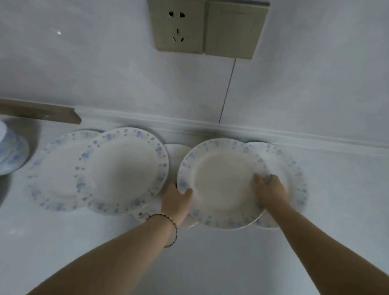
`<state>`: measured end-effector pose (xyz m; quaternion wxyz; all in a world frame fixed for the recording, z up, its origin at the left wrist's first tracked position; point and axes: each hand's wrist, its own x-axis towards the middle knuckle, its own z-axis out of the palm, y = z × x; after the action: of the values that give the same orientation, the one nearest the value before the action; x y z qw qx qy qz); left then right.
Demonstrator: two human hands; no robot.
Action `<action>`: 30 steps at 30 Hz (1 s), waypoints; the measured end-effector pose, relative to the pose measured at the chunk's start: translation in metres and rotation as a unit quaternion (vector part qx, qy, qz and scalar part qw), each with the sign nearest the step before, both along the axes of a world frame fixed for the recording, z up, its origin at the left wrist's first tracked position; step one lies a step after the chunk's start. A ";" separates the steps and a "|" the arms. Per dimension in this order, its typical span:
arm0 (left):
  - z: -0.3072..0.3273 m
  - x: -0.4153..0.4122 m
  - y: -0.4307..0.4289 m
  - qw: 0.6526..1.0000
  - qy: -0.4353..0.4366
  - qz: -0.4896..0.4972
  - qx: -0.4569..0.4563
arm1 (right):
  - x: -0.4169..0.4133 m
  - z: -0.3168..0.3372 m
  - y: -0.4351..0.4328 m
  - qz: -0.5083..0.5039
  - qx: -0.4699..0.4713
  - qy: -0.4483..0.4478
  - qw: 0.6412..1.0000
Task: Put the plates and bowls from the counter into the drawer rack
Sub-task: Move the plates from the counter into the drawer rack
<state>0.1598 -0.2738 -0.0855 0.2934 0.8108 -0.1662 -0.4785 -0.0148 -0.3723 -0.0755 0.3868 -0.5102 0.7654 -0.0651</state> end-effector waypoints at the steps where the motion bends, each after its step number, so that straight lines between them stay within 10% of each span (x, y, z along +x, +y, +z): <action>1: 0.000 0.001 -0.002 1.000 0.009 0.028 0.000 | 0.000 -0.002 -0.006 0.002 -0.001 -0.005 1.000; 13: 0.072 0.004 0.061 0.999 -0.003 0.014 -0.035 | -0.020 0.047 0.054 0.032 -0.047 -0.089 0.994; 30: 0.096 0.044 0.367 0.997 0.057 -0.015 -0.040 | -0.007 0.076 0.377 0.028 -0.025 -0.138 0.990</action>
<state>0.2043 0.0927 0.0102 0.3272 0.7670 -0.1805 -0.5216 -0.0220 0.0042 0.0000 0.4775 -0.5272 0.6882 -0.1429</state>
